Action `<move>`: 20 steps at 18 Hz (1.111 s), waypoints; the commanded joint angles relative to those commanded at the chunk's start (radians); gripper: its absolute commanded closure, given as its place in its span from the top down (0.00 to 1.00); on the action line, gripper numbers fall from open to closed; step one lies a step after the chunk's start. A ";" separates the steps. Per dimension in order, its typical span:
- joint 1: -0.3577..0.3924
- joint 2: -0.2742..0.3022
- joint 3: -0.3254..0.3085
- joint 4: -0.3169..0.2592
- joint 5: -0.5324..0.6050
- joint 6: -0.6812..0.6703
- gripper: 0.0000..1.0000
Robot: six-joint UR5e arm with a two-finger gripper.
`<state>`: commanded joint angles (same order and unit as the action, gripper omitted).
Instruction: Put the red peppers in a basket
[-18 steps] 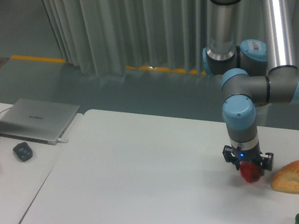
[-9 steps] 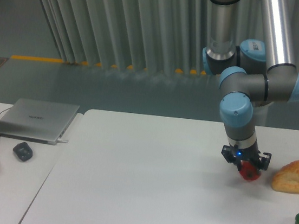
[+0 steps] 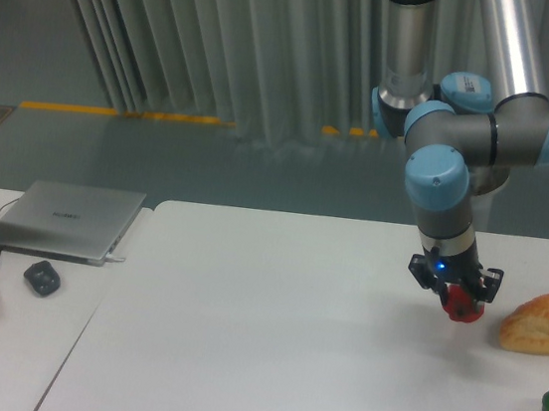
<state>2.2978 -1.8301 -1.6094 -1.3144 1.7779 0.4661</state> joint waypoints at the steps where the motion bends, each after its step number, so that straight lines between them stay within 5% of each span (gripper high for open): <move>1: 0.009 0.008 0.023 -0.031 0.000 0.031 0.33; 14: 0.245 -0.005 0.123 -0.006 -0.029 0.693 0.33; 18: 0.313 -0.023 0.164 0.087 -0.129 0.732 0.33; 20: 0.319 -0.046 0.175 0.179 -0.133 0.750 0.33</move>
<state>2.6170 -1.8759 -1.4343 -1.1356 1.6444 1.2163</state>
